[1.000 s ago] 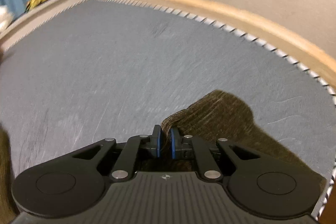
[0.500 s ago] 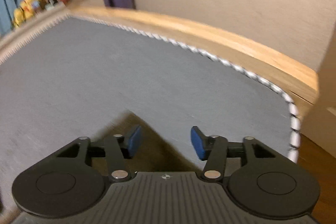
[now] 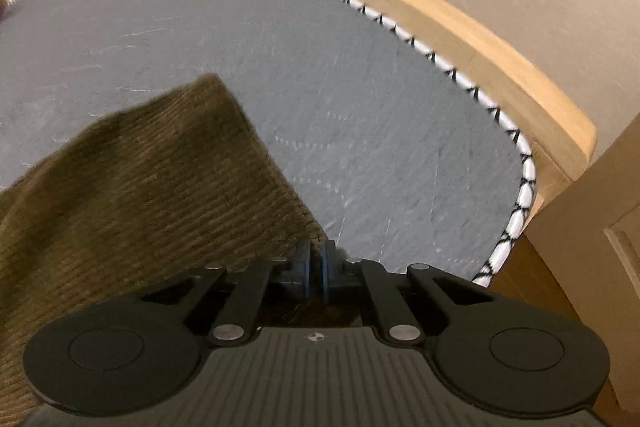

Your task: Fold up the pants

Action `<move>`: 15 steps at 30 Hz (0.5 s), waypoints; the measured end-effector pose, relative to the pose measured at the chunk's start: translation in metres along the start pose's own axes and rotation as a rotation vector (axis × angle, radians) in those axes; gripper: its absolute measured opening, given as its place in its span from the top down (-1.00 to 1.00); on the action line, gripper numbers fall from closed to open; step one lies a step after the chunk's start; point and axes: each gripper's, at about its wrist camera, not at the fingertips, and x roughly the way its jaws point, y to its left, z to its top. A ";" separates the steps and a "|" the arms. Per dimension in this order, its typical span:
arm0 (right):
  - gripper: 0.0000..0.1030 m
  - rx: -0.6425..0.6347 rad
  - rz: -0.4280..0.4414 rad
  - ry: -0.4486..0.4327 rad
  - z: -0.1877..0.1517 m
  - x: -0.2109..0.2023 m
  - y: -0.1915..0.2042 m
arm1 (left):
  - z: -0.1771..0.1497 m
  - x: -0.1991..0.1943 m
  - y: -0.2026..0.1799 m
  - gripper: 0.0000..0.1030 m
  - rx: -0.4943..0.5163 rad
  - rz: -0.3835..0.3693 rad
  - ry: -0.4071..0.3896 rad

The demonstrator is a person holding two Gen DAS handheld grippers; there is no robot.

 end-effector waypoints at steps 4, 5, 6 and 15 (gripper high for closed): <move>1.00 0.137 -0.112 -0.063 0.006 -0.012 -0.019 | -0.021 0.007 -0.030 -0.06 0.137 -0.169 0.097; 1.00 0.086 -0.231 -0.087 0.005 -0.013 -0.015 | -0.028 0.011 -0.034 -0.06 0.157 -0.205 0.140; 1.00 0.066 -0.281 -0.107 0.004 -0.013 -0.018 | -0.036 0.013 -0.040 -0.01 0.168 -0.226 0.176; 0.15 0.157 0.004 -0.250 0.008 -0.048 -0.002 | -0.051 -0.016 -0.010 0.14 0.057 -0.138 0.084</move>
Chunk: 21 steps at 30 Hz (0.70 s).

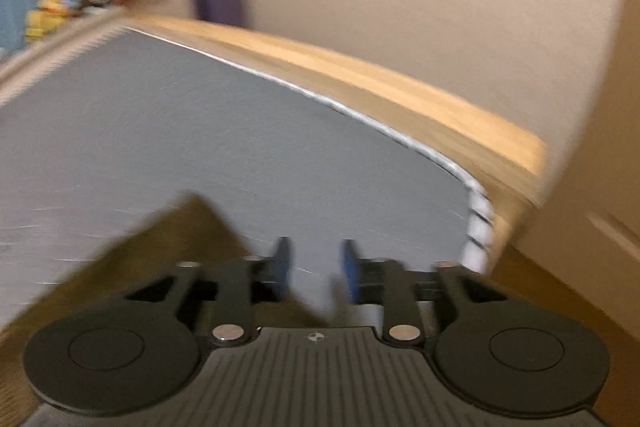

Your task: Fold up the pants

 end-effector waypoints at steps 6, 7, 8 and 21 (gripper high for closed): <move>0.06 -0.187 0.201 -0.146 -0.001 -0.037 0.089 | -0.031 0.001 0.038 0.15 -0.098 0.079 0.119; 0.06 -0.211 0.227 -0.159 -0.001 -0.043 0.104 | -0.032 -0.009 0.044 0.15 -0.128 0.121 0.085; 0.06 -0.230 0.267 -0.173 -0.001 -0.050 0.120 | -0.030 -0.020 0.056 0.15 -0.168 0.149 0.051; -0.05 -0.365 0.553 -0.213 -0.014 -0.113 0.281 | -0.083 -0.065 0.198 0.02 -0.807 0.581 0.077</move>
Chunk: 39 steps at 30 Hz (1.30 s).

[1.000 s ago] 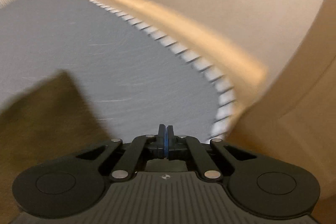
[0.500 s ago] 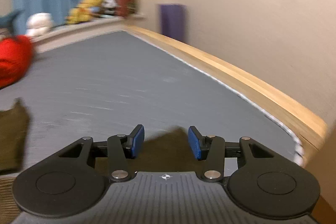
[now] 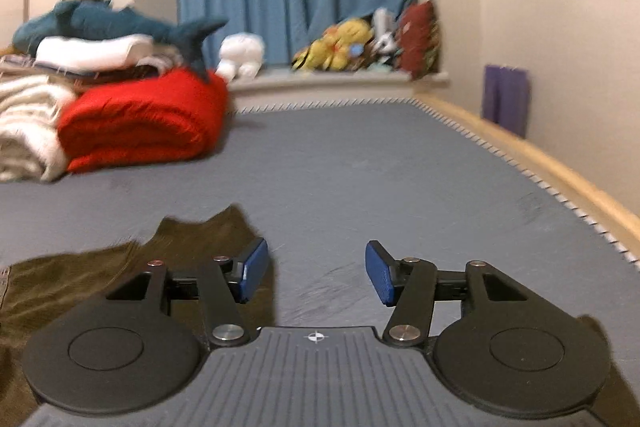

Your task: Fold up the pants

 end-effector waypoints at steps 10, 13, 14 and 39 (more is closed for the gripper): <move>0.10 0.039 0.010 0.167 -0.017 0.087 0.045 | 0.037 -0.067 -0.042 -0.48 -0.134 -0.035 -0.217; 0.04 0.031 0.002 0.224 -0.027 0.119 0.051 | 0.037 -0.069 -0.055 -0.48 -0.134 -0.051 -0.215; 0.02 0.024 -0.006 0.243 -0.030 0.129 0.054 | 0.036 -0.069 -0.059 -0.48 -0.132 -0.056 -0.213; -0.01 -0.176 0.077 0.254 -0.035 0.114 0.094 | 0.040 -0.052 -0.082 -0.48 -0.107 -0.052 -0.173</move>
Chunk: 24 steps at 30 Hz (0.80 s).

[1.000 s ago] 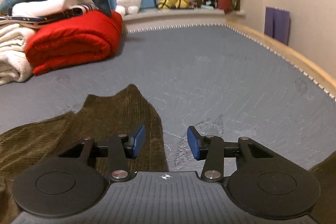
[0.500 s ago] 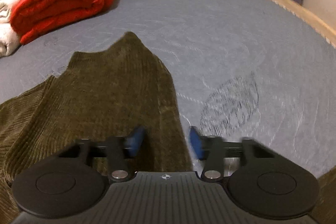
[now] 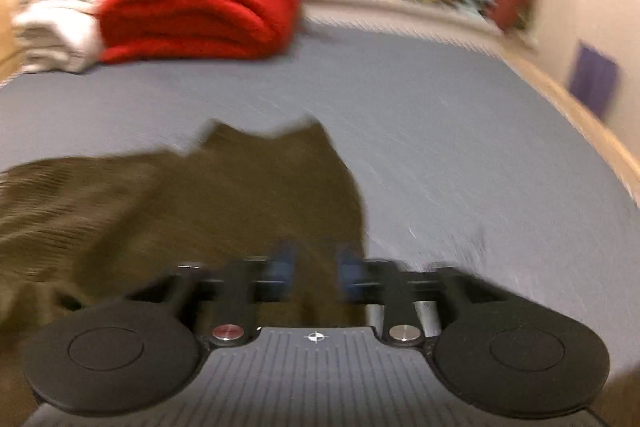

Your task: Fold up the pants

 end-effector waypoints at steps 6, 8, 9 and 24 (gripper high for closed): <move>-0.02 0.128 0.048 0.107 -0.013 0.037 -0.017 | 0.000 0.001 -0.004 -0.50 0.011 -0.006 0.006; 0.41 0.097 0.056 0.099 -0.013 0.035 -0.009 | 0.000 0.001 -0.002 -0.50 0.008 -0.005 0.005; 0.90 0.064 0.035 0.081 -0.012 0.030 -0.007 | 0.000 0.002 -0.001 -0.50 0.007 -0.004 0.007; 1.00 -0.478 0.470 -0.072 -0.040 -0.082 0.046 | 0.003 0.001 0.017 -0.50 -0.047 -0.011 0.024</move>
